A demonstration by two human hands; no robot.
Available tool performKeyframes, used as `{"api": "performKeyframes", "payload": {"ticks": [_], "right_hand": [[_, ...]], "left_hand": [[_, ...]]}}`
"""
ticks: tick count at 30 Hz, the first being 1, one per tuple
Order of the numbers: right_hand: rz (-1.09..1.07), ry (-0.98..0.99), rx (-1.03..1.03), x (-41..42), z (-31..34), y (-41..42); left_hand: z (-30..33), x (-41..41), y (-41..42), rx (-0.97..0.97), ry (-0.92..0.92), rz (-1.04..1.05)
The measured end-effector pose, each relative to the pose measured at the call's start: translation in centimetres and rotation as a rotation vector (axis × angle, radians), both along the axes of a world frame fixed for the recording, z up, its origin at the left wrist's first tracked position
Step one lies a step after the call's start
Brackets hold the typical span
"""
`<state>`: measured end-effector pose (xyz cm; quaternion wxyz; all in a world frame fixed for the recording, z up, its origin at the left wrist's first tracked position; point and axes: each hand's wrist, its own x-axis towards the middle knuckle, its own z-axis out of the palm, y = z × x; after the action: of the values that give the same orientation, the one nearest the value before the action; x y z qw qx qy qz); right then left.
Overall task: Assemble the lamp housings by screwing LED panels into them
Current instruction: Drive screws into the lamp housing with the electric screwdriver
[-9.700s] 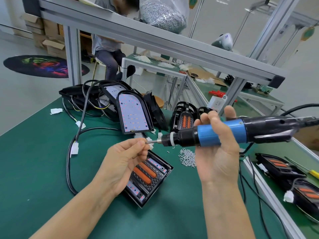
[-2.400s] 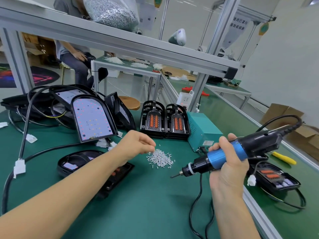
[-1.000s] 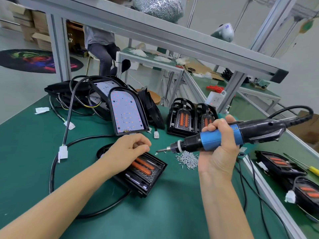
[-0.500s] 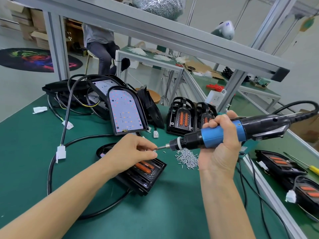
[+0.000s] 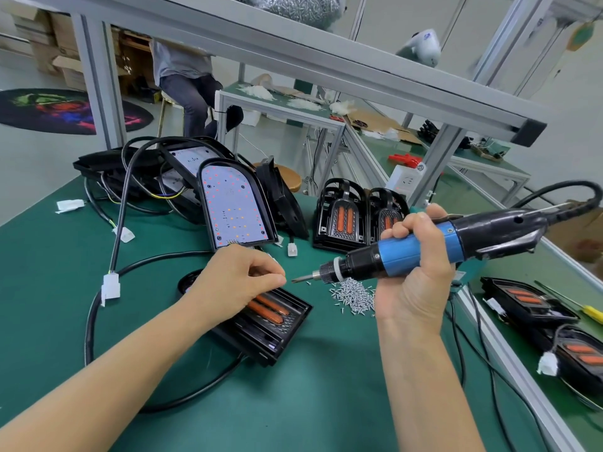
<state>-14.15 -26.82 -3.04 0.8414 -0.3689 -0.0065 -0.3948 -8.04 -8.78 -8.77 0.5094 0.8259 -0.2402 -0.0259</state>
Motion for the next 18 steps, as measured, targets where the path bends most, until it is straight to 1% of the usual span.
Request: {"api": "performKeyframes", "payload": {"ticks": [3, 5, 7, 10, 14, 18], "right_hand": [[-0.028, 0.022, -0.033, 0.1, -0.6, -0.2], [-0.050, 0.049, -0.064, 0.0, -1.2, -0.3], [-0.069, 0.075, -0.100, -0.1, -1.8, -0.3], [-0.044, 0.093, -0.124, -0.5, -2.5, -0.2], [0.002, 0.087, -0.148, -0.8, -3.0, 0.4], [-0.003, 0.080, -0.186, -1.0, -2.8, 0.8]], "left_hand": [[-0.1, -0.2, 0.2, 0.243, -0.133, -0.007], [-0.3, -0.8, 0.3, 0.306, -0.151, -0.035], [-0.7, -1.3, 0.6, 0.265, -0.144, -0.043], [-1.4, -1.9, 1.4, 0.149, -0.134, -0.068], [-2.1, -2.4, 2.0, 0.144, -0.228, -0.065], [-2.4, -2.4, 2.3, 0.099, -0.225, -0.044]]}}
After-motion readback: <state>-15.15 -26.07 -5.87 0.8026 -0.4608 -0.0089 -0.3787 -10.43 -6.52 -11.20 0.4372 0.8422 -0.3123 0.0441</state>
